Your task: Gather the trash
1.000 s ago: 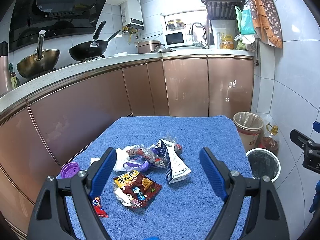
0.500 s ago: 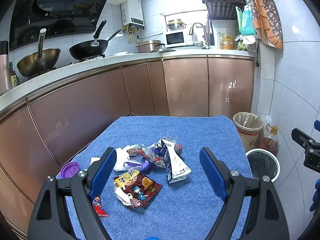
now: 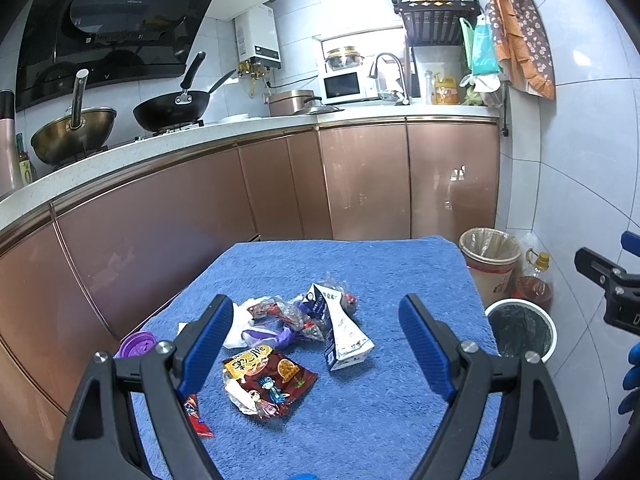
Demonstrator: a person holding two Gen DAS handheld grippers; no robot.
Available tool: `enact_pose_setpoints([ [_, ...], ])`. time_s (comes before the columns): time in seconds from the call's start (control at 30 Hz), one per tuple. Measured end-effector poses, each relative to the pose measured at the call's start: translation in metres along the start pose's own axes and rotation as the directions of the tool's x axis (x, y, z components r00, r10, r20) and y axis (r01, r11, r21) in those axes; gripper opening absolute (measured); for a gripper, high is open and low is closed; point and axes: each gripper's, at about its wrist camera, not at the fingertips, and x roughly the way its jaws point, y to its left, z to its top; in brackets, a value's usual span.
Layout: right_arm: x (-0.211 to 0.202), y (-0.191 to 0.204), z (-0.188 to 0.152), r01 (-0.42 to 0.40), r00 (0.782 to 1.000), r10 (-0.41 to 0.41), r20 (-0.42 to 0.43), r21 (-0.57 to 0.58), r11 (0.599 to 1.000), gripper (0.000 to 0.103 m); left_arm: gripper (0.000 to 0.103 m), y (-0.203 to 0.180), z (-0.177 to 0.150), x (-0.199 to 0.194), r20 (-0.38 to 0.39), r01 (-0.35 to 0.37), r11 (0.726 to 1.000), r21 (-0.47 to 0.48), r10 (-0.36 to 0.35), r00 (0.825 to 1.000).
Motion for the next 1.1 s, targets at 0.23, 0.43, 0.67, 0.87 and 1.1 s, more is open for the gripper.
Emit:
enact_pose_setpoints([
  [0.23,-0.01,0.0,0.005,-0.032,0.998,0.031,0.047,0.013,0.999,0.103,0.084,0.005,0.001,0.0,-0.025,0.05,0.999,-0.016,-0.05,0.998],
  [0.43,-0.01,0.011,0.007,-0.067,0.997,0.067,0.035,-0.006,0.998,0.103,0.084,0.019,-0.003,-0.003,-0.011,0.032,0.999,-0.028,-0.032,0.999],
  [0.67,-0.004,0.025,0.006,-0.112,0.994,0.112,0.003,-0.022,0.994,0.103,0.084,0.046,-0.013,0.002,-0.021,-0.004,0.997,-0.077,0.003,1.0],
  [0.87,0.006,0.046,0.008,-0.203,0.979,0.201,-0.037,-0.059,0.977,0.103,0.084,0.094,-0.033,0.013,-0.064,-0.062,0.988,-0.143,0.053,0.997],
  [1.1,0.044,0.086,0.001,-0.361,0.926,0.343,-0.157,-0.103,0.927,0.1,0.084,0.157,-0.063,0.031,-0.173,-0.142,0.965,-0.22,0.104,0.979],
])
